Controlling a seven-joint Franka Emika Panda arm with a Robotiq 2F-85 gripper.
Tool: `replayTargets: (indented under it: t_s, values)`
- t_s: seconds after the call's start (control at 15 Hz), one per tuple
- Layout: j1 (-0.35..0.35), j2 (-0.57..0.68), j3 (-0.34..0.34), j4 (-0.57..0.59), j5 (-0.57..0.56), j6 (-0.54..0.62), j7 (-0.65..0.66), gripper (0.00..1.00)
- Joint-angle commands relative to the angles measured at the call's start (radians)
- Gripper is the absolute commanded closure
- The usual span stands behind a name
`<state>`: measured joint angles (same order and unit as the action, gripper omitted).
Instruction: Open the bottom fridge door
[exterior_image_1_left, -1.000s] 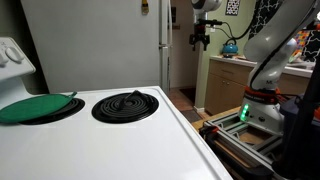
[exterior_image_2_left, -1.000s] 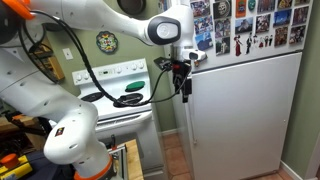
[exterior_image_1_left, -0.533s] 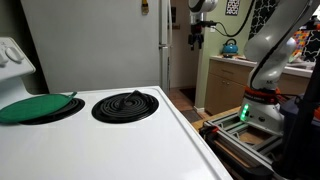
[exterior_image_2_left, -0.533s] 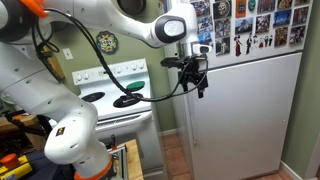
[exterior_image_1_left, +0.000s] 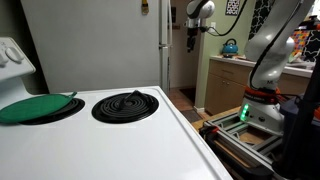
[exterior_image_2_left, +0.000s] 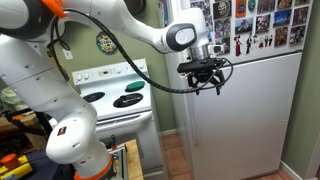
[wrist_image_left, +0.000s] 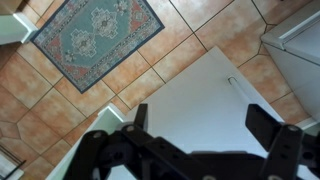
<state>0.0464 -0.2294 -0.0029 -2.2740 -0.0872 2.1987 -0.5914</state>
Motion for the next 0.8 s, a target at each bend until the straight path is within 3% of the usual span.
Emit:
replayTargets:
  t_s: [0.0, 0.53, 0.73]
  values:
    - [0.011, 0.01, -0.011, 0.002, -0.001, 0.011, -0.032, 0.0]
    - [0.015, 0.022, -0.015, 0.012, 0.0, 0.017, -0.073, 0.0]
    - [0.048, 0.013, -0.041, -0.019, 0.105, 0.118, -0.253, 0.0]
